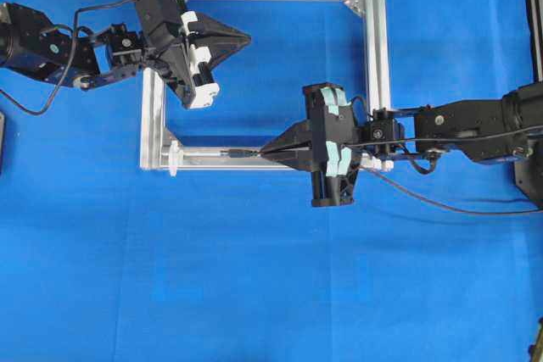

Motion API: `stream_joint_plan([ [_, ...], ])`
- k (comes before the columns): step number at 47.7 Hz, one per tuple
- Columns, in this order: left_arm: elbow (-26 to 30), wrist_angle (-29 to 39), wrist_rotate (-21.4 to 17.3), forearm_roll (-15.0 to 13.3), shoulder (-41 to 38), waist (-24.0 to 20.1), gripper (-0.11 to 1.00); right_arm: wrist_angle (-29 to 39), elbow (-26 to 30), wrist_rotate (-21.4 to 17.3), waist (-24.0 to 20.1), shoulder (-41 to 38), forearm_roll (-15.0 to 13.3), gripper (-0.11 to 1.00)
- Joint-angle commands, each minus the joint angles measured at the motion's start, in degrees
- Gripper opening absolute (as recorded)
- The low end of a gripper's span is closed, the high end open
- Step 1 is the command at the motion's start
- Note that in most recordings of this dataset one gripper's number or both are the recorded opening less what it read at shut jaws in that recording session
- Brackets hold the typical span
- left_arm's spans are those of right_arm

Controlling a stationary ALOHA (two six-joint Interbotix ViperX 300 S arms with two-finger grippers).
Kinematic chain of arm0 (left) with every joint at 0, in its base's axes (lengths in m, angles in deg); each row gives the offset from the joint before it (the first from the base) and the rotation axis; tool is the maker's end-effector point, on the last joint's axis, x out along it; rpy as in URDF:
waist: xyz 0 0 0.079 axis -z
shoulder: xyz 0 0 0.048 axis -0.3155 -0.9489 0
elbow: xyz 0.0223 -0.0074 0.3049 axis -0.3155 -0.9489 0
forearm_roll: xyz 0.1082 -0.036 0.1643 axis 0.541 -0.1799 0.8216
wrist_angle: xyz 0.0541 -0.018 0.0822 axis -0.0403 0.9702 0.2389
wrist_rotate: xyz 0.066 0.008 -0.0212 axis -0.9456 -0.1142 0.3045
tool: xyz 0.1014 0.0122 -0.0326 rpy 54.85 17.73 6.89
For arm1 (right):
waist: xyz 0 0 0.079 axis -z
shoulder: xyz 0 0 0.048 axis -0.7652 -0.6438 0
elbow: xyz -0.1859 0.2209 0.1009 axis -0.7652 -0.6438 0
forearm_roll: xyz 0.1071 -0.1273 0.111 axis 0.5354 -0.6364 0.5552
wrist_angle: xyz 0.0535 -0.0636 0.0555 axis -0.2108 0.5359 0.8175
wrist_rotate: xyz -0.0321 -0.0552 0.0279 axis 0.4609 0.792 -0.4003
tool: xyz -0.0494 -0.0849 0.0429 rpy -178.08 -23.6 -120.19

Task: Insert the wire through the string loop located on the left side.
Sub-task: 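Carry the USB plug with the right gripper toward the white zip-tie loop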

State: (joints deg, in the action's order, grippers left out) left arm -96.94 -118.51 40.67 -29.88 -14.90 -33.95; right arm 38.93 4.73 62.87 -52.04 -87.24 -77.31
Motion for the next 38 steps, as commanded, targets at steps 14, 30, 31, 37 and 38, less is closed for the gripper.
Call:
stream_joint_plan([
  [14, 0.4, -0.3, 0.1, 0.1, 1.8, -0.1, 0.00, 1.6, 8.8, 0.0, -1.3, -5.6, -0.8, 0.00],
  [30, 0.5, -0.3, 0.1, 0.1, 1.8, -0.1, 0.00, 2.5, 13.4, 0.0, -0.3, -9.2, -0.9, 0.00],
  [31, 0.5, -0.3, 0.1, 0.2, 1.8, -0.1, 0.00, 2.5, 13.4, 0.0, -0.3, -9.2, -0.8, 0.00],
  [37, 0.4, -0.3, 0.1, 0.1, 1.8, -0.1, 0.00, 2.5, 13.4, 0.0, 0.1, -9.3, -0.9, 0.00],
  [38, 0.4, -0.3, 0.1, 0.1, 1.8, -0.1, 0.00, 2.5, 13.4, 0.0, 0.1, -9.2, -0.8, 0.00],
])
